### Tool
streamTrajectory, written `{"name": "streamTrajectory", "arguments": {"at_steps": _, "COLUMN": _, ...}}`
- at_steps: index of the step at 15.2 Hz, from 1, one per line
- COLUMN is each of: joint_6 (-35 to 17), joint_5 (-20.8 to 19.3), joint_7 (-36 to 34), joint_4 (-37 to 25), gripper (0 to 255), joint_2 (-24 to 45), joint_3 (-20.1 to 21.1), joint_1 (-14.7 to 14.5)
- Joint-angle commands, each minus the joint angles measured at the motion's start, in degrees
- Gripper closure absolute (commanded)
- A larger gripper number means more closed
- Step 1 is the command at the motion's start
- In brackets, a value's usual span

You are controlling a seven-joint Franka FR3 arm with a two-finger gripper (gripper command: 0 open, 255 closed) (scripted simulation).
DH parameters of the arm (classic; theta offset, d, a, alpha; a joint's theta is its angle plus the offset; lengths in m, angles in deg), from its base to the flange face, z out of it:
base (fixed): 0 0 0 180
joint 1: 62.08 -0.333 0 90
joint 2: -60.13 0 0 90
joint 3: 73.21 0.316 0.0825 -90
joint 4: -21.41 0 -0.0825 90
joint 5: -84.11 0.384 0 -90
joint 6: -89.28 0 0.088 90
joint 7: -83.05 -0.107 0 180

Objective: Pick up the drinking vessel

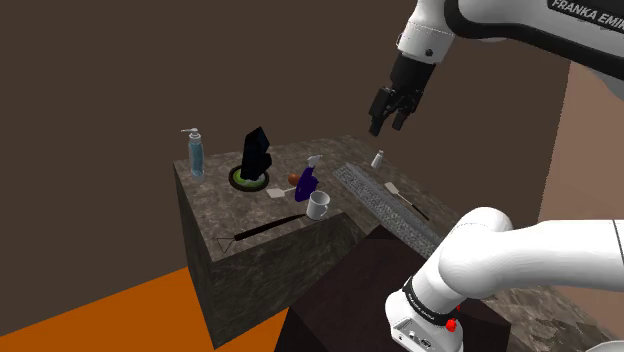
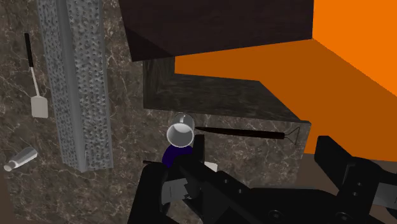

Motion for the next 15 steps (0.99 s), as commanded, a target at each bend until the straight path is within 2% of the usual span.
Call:
{"name": "streamTrajectory", "arguments": {"at_steps": 1, "joint_6": 0.00, "joint_5": 0.00, "joint_7": 0.00, "joint_4": 0.00, "gripper": 0, "joint_2": 0.00, "joint_3": 0.00, "joint_1": 0.00}}
{"name": "streamTrajectory", "arguments": {"at_steps": 8, "joint_6": -12.35, "joint_5": -2.04, "joint_7": 4.18, "joint_4": 8.15, "gripper": 0, "joint_2": 5.08, "joint_3": -3.90, "joint_1": 1.19}}
{"name": "streamTrajectory", "arguments": {"at_steps": 15, "joint_6": -25.31, "joint_5": -3.45, "joint_7": 8.38, "joint_4": 12.73, "gripper": 0, "joint_2": 14.33, "joint_3": -7.90, "joint_1": 2.33}}
